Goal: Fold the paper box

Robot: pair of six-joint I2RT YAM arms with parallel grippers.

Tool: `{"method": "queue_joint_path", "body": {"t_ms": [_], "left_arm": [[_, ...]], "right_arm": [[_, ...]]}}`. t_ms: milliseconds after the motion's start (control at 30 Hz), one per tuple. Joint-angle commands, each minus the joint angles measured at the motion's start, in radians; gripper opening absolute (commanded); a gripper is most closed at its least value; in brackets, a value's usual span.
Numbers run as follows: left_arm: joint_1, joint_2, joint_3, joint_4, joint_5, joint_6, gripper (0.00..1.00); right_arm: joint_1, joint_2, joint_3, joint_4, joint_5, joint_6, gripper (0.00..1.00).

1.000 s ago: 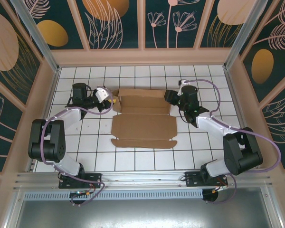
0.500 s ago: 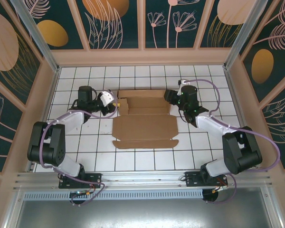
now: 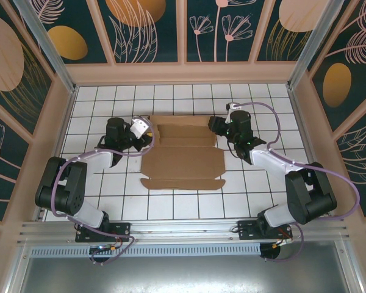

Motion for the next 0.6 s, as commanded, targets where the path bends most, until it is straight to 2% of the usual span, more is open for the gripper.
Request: {"method": "queue_joint_path", "body": {"t_ms": [0,100,200,333,467,567], "left_arm": [[-0.012,-0.001,0.045,0.015,-0.054,-0.063,0.39],[-0.030,0.013,0.081,-0.030,-0.098,-0.095,0.27],[-0.042,0.011,0.093,-0.033,-0.142,-0.170,0.20],[-0.089,-0.003,0.077,-0.040,-0.187,-0.209,0.16],[-0.129,-0.010,0.065,-0.059,-0.329,-0.261,0.11],[-0.130,-0.008,0.092,-0.098,-0.420,-0.359,0.11]], "right_arm": [[0.015,0.027,-0.021,-0.124,0.011,-0.010,0.50],[0.018,0.026,-0.021,-0.124,0.013,-0.011,0.50],[0.021,0.029,-0.024,-0.121,0.016,-0.011,0.50],[0.027,0.035,-0.026,-0.112,0.017,-0.007,0.50],[0.034,0.038,-0.021,-0.113,0.018,-0.008,0.50],[0.036,0.033,-0.021,-0.116,0.018,-0.007,0.50]]}}
